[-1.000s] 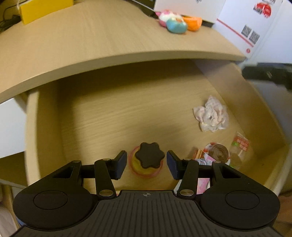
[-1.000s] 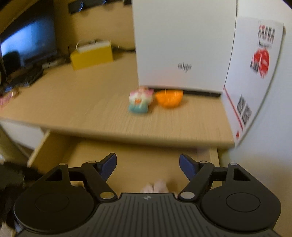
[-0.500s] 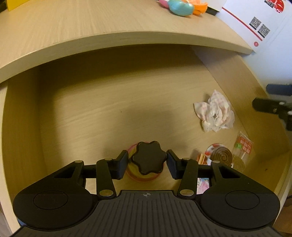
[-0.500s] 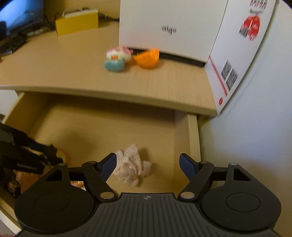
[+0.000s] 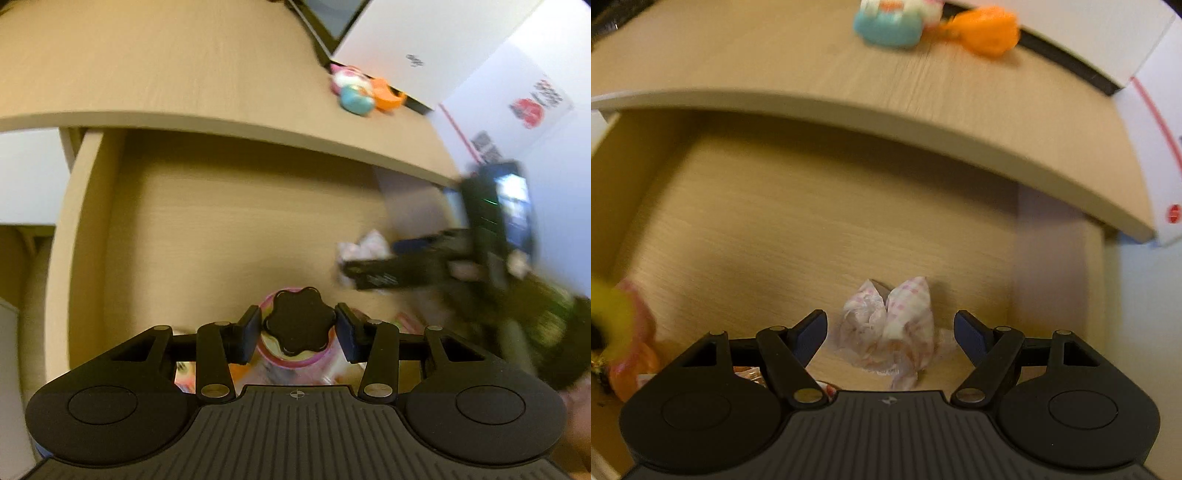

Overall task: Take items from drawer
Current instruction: 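Carry the yellow cup and tissue onto the desk and open both grippers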

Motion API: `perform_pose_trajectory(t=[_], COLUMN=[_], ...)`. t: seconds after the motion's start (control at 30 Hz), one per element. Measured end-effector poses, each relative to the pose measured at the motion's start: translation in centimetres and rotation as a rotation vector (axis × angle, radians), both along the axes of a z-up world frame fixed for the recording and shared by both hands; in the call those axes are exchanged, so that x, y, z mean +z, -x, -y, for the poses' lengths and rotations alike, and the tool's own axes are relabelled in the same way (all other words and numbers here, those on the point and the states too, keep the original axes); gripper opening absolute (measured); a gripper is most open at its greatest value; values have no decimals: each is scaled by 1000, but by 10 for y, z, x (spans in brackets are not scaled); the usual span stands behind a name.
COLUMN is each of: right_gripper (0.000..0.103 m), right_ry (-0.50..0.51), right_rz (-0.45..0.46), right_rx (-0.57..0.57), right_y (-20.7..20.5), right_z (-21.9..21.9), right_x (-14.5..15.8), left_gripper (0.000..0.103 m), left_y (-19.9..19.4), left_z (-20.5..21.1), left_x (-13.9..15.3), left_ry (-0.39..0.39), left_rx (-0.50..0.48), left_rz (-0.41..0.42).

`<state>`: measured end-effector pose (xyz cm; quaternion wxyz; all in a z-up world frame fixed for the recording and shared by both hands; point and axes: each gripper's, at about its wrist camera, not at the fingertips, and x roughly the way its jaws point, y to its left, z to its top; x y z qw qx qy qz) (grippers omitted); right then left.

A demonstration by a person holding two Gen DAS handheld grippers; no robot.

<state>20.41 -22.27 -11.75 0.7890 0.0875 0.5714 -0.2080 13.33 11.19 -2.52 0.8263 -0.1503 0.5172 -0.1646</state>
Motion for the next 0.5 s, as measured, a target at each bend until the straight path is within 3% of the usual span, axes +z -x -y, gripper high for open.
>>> perform_pose_trajectory(t=[0.03,0.1,0.2,0.3,0.5], right_gripper=[73,45,26,17,15], right_ry=[-8,-21,-58,-33,2], right_rz=[-16,-45,-32,0,149], right_rx=[0,-6,-19,-32,-112], right_y=[-2,-2,5,19,57], right_z=[1,3,0,-10,-26], right_x=[-5,-12,-9,8,68], left_gripper=[48,48,48,48,48], left_y=[5,14,19,18,8], left_z=[1,6,8,6,-2], left_x=[2,3,4,3,23], left_ry=[5,-3,-16,-22,1], left_rx=[-5,-12,-13,-20,-41], left_rz=[0,7,10,15,81])
